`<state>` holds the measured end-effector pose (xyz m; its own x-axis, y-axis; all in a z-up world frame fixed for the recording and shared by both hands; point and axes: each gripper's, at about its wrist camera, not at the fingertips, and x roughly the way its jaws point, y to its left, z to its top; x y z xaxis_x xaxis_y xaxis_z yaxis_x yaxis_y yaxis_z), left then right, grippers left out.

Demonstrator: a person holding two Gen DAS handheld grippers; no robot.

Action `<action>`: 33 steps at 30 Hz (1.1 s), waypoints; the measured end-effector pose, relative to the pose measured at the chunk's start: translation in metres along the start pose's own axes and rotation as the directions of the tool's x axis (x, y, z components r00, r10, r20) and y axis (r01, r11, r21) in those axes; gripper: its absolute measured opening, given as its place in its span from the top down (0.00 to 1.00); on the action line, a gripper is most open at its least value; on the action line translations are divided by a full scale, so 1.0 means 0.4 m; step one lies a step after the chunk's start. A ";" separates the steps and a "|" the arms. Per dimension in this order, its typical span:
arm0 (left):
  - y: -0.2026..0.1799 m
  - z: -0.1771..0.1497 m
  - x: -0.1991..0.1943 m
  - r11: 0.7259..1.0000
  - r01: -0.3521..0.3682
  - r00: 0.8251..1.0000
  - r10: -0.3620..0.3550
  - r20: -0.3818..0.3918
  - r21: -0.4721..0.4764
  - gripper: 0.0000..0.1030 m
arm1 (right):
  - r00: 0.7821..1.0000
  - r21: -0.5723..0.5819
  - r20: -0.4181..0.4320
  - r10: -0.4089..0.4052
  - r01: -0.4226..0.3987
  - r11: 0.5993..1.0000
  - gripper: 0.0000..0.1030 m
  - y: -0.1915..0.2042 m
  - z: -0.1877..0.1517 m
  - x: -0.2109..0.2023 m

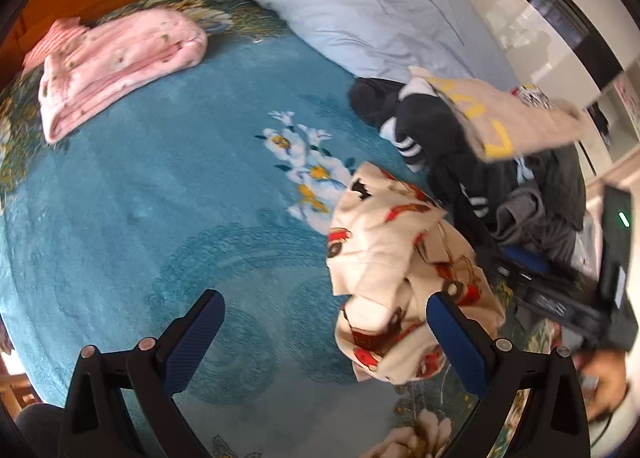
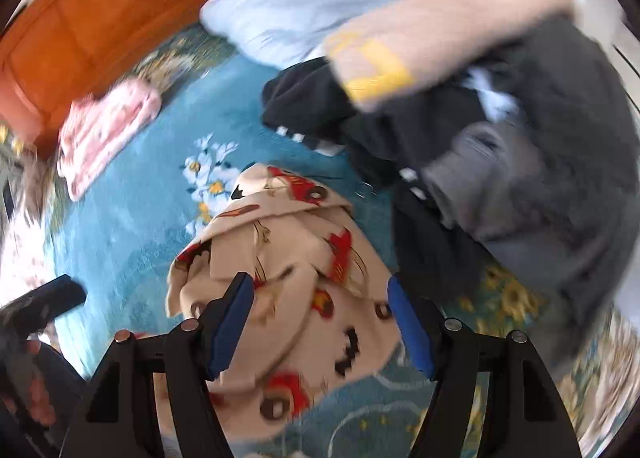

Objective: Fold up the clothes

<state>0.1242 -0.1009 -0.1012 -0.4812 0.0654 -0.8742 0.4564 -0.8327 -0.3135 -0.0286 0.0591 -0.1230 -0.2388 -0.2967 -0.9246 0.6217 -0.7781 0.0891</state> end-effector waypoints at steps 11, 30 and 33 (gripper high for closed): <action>0.040 -0.024 -0.018 0.999 0.003 1.000 -0.003 -0.010 -0.052 0.01 | 0.992 -0.517 -0.081 -0.094 0.039 0.855 0.56 0.228 0.075 0.145; 0.080 -0.012 0.005 0.984 0.144 0.985 -0.153 -0.079 -0.109 0.01 | 0.903 0.127 0.428 0.037 -0.100 0.987 0.96 -0.041 0.144 -0.464; 0.055 -0.029 0.040 0.980 0.161 0.977 -0.175 -0.124 -0.114 0.01 | 0.862 0.258 0.504 -0.059 -0.085 0.963 0.96 -0.150 0.044 -0.601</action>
<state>0.1352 -0.1119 -0.1265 -0.4571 0.2778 -0.8449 0.4553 -0.7430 -0.4906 -0.0216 0.1677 0.1005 -0.6186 -0.4886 -0.6153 0.4264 -0.8665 0.2594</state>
